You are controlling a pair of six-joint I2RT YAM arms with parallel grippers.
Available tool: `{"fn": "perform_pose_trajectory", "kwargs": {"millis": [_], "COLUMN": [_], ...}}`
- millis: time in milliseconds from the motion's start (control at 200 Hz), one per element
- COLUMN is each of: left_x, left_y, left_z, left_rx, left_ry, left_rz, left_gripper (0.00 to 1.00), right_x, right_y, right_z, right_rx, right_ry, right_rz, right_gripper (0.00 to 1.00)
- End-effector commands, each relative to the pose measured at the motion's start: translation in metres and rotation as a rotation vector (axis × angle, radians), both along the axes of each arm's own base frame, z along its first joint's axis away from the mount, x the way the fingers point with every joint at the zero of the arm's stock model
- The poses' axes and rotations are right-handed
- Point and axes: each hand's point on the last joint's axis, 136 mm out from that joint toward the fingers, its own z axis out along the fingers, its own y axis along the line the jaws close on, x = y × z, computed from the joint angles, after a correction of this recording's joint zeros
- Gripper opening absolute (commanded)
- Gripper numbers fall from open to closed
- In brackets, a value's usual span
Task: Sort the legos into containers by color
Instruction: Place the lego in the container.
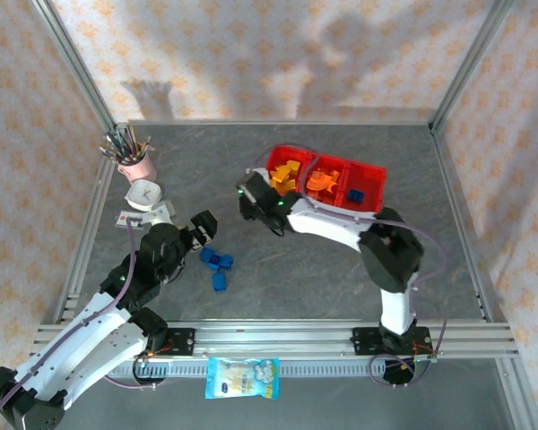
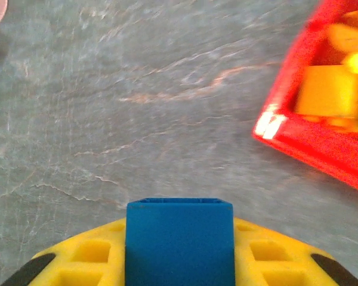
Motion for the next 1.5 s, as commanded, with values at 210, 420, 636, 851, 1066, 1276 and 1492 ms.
{"fn": "perform_pose_trajectory", "kwargs": {"millis": [210, 420, 636, 851, 1066, 1276, 1492], "left_x": [0.025, 0.04, 0.052, 0.061, 0.066, 0.069, 0.07], "left_y": [-0.048, -0.077, -0.11, -0.139, -0.157, -0.159, -0.155], "left_z": [0.026, 0.032, 0.035, 0.033, 0.033, 0.035, 0.034], "left_rx": [-0.079, -0.078, -0.081, -0.083, -0.089, -0.08, -0.056], "left_ry": [-0.066, -0.078, -0.082, -0.066, -0.061, -0.062, -0.063], "left_rz": [-0.172, -0.253, -0.332, -0.401, -0.446, -0.447, -0.43], "left_gripper": [0.99, 0.99, 0.99, 0.99, 0.99, 0.99, 0.99], "right_x": [0.001, 0.011, 0.032, 0.057, 0.084, 0.103, 0.099], "right_y": [-0.128, -0.21, -0.277, -0.312, -0.325, -0.331, -0.326], "right_z": [0.046, 0.05, 0.035, 0.01, -0.014, -0.015, 0.006], "right_rx": [0.034, 0.029, -0.048, -0.083, -0.096, -0.134, -0.088], "right_ry": [-0.067, -0.074, -0.052, -0.011, 0.028, 0.039, 0.006], "right_rz": [-0.273, -0.444, -0.607, -0.688, -0.706, -0.71, -0.684], "right_gripper": [0.26, 0.26, 0.27, 0.27, 0.26, 0.4, 0.54]}}
